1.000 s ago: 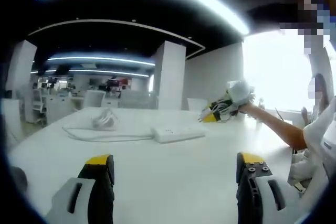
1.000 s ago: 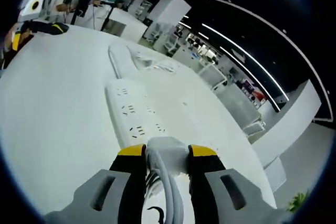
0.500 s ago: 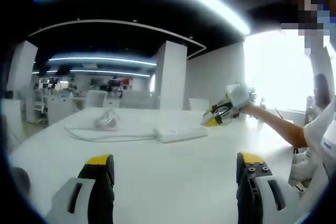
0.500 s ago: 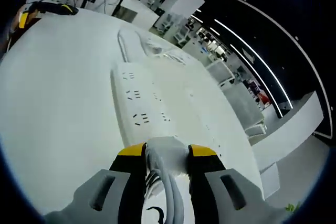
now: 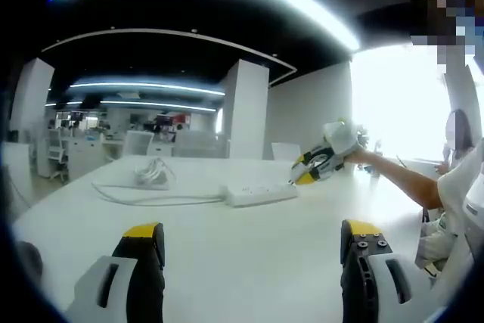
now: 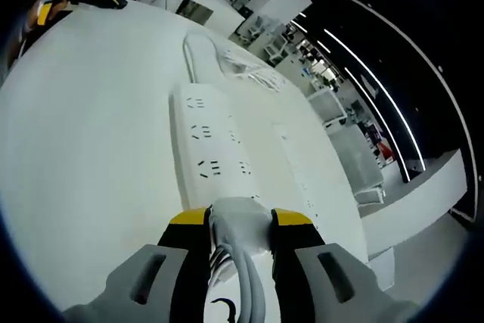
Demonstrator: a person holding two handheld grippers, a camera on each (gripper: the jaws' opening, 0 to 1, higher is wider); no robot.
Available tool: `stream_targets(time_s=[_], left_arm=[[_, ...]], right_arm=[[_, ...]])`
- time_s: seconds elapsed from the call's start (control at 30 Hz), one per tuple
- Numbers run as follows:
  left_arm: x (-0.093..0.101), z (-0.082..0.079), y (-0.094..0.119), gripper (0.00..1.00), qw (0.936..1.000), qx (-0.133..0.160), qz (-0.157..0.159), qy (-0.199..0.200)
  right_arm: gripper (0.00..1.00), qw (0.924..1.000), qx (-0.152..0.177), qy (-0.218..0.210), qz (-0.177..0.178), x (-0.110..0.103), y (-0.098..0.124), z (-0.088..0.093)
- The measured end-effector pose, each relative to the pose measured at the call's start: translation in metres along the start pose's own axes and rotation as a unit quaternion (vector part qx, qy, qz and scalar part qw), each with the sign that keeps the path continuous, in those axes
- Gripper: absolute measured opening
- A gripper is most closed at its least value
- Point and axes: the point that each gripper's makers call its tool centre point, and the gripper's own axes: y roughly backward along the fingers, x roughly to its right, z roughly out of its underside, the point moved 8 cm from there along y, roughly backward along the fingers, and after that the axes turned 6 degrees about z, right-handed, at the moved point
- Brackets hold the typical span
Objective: Straighten the power strip on the desk, plug the charger into it
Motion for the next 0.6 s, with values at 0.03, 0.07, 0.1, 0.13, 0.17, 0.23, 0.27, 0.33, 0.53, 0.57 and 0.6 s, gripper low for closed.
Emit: stream_targets(time_s=[0.03, 0.07, 0.1, 0.13, 0.17, 0.23, 0.27, 0.33, 0.53, 0.57, 0.6], left_arm=[[-0.0001, 0.0000, 0.0002, 0.99, 1.0000, 0.000, 0.000, 0.000], [-0.0002, -0.0001, 0.0004, 0.99, 1.0000, 0.000, 0.000, 0.000], [-0.0003, -0.0003, 0.0007, 0.99, 1.0000, 0.001, 0.000, 0.000], [-0.0006, -0.0004, 0.0009, 0.99, 1.0000, 0.002, 0.000, 0.000], [-0.0008, -0.0005, 0.0012, 0.99, 1.0000, 0.002, -0.001, 0.001], [-0.0012, -0.0006, 0.0017, 0.99, 1.0000, 0.003, -0.001, 0.001], [-0.0013, -0.0005, 0.0020, 0.99, 1.0000, 0.003, -0.001, 0.001], [-0.0016, -0.0005, 0.0024, 0.99, 1.0000, 0.003, -0.001, 0.001], [-0.0029, -0.0001, 0.0039, 0.99, 1.0000, 0.005, -0.002, 0.004], [-0.0028, 0.0002, 0.0040, 0.99, 1.0000, 0.005, -0.001, 0.004], [-0.0026, 0.0004, 0.0040, 0.99, 1.0000, 0.005, 0.000, 0.004]], right_arm=[[0.28, 1.0000, 0.000, 0.003, -0.001, -0.0001, -0.0003, -0.0007], [0.28, 0.9999, -0.003, 0.009, -0.004, -0.0004, -0.0007, -0.0015], [0.28, 0.9998, -0.006, 0.016, -0.006, -0.0005, -0.0016, -0.0025], [0.28, 0.9997, -0.008, 0.022, -0.008, -0.0008, -0.0024, -0.0031], [0.28, 0.9996, -0.009, 0.027, -0.009, -0.0011, -0.0032, -0.0037], [0.28, 0.9992, -0.013, 0.036, -0.012, -0.0019, -0.0044, -0.0042], [0.28, 0.9991, -0.014, 0.039, -0.013, -0.0018, -0.0047, -0.0046], [0.28, 0.9988, -0.017, 0.043, -0.016, -0.0016, -0.0057, -0.0052], [0.28, 0.9968, -0.027, 0.068, -0.034, 0.0007, -0.0088, -0.0087], [0.28, 0.9965, -0.029, 0.068, -0.039, 0.0021, -0.0093, -0.0089], [0.28, 0.9963, -0.030, 0.069, -0.043, 0.0029, -0.0097, -0.0089]])
